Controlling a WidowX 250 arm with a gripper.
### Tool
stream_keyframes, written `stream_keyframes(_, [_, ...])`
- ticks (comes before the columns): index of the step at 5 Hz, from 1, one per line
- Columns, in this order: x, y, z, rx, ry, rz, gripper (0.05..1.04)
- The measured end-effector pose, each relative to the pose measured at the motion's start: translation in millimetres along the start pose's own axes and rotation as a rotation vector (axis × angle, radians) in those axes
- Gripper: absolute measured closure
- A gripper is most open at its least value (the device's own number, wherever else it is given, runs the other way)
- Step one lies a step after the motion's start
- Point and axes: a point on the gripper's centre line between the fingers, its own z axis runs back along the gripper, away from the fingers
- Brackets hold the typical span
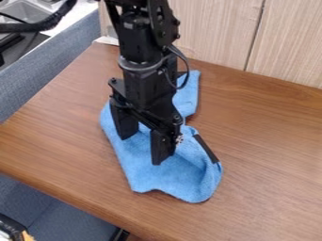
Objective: Unfold the cloth from left to right
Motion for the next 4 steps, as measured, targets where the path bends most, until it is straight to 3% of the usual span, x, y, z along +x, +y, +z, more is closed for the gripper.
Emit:
stream_keyframes(3, [-1.6,25.9,-16.2,-0.006,0.044,0.032,0.084])
stream_keyframes(4, [0.0,40.1,-18.5,0.023,0.036,0.049,0.084])
